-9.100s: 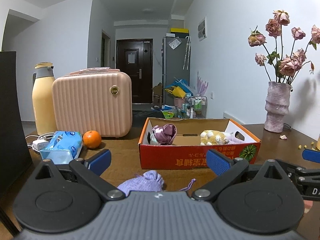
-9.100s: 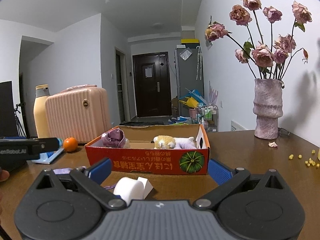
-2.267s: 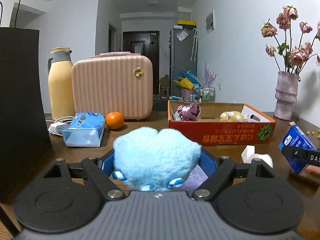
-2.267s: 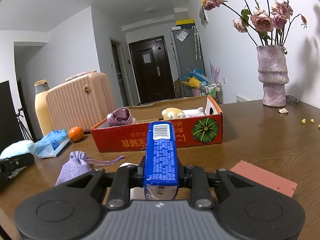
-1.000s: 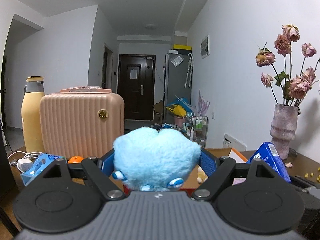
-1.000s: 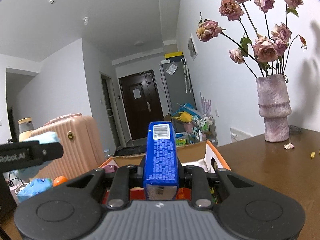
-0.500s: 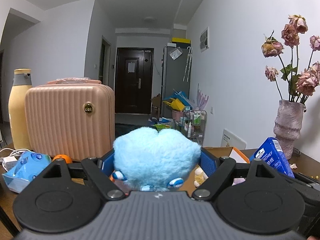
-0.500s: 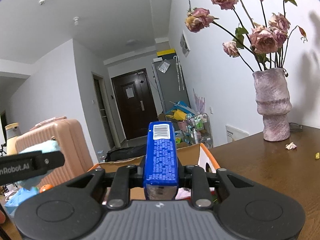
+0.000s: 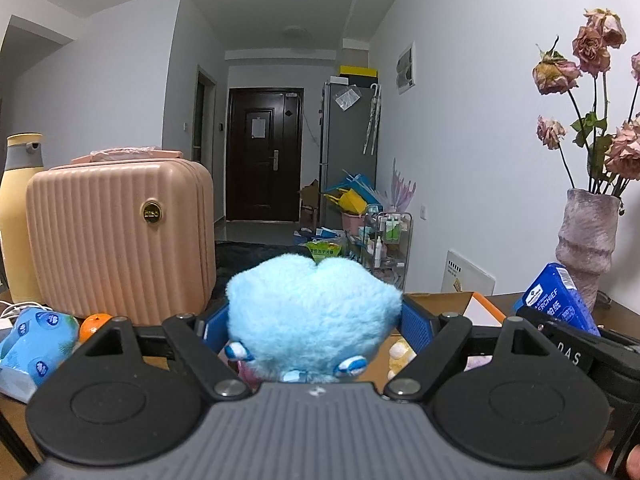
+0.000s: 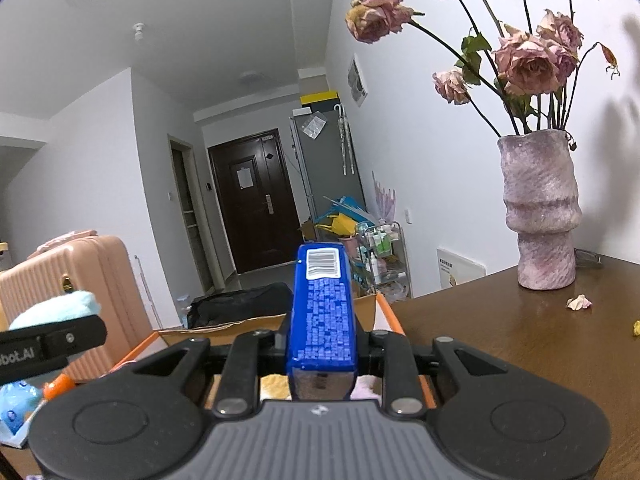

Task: Organize soft objects
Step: 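Carry the light-blue plush and blue carton over the box with both grippers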

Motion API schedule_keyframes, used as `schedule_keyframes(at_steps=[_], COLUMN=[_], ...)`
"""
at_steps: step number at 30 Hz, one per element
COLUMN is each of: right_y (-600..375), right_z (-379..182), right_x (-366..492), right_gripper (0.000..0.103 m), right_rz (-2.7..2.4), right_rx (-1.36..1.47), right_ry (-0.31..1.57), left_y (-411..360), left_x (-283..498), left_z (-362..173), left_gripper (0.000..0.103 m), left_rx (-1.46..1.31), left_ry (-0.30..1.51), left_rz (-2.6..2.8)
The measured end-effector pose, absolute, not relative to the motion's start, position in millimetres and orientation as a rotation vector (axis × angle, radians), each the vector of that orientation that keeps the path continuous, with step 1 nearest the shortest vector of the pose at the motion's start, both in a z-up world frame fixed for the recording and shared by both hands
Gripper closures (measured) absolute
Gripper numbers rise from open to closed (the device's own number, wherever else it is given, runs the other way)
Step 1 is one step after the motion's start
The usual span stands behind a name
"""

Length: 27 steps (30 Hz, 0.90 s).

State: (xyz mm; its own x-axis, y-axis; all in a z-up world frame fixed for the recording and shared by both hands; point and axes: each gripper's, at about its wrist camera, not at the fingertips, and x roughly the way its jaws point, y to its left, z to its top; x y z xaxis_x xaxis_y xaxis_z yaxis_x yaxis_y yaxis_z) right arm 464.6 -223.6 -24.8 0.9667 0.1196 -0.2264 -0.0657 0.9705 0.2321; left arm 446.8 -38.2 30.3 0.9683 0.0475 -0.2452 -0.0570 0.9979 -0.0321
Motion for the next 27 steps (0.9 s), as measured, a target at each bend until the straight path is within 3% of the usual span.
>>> schedule_keyframes(at_steps=[27], right_y=[-214.6], right_z=[-35.5], right_x=[520.1], right_gripper=[0.080], right_rz=[0.141], right_rx=[0.130], right_ry=[0.294], left_y=[-48.6], left_x=[503.8], left_z=[8.6], left_gripper=[0.019], left_rx=[0.051], left_ry=[0.274], left_rz=[0.069])
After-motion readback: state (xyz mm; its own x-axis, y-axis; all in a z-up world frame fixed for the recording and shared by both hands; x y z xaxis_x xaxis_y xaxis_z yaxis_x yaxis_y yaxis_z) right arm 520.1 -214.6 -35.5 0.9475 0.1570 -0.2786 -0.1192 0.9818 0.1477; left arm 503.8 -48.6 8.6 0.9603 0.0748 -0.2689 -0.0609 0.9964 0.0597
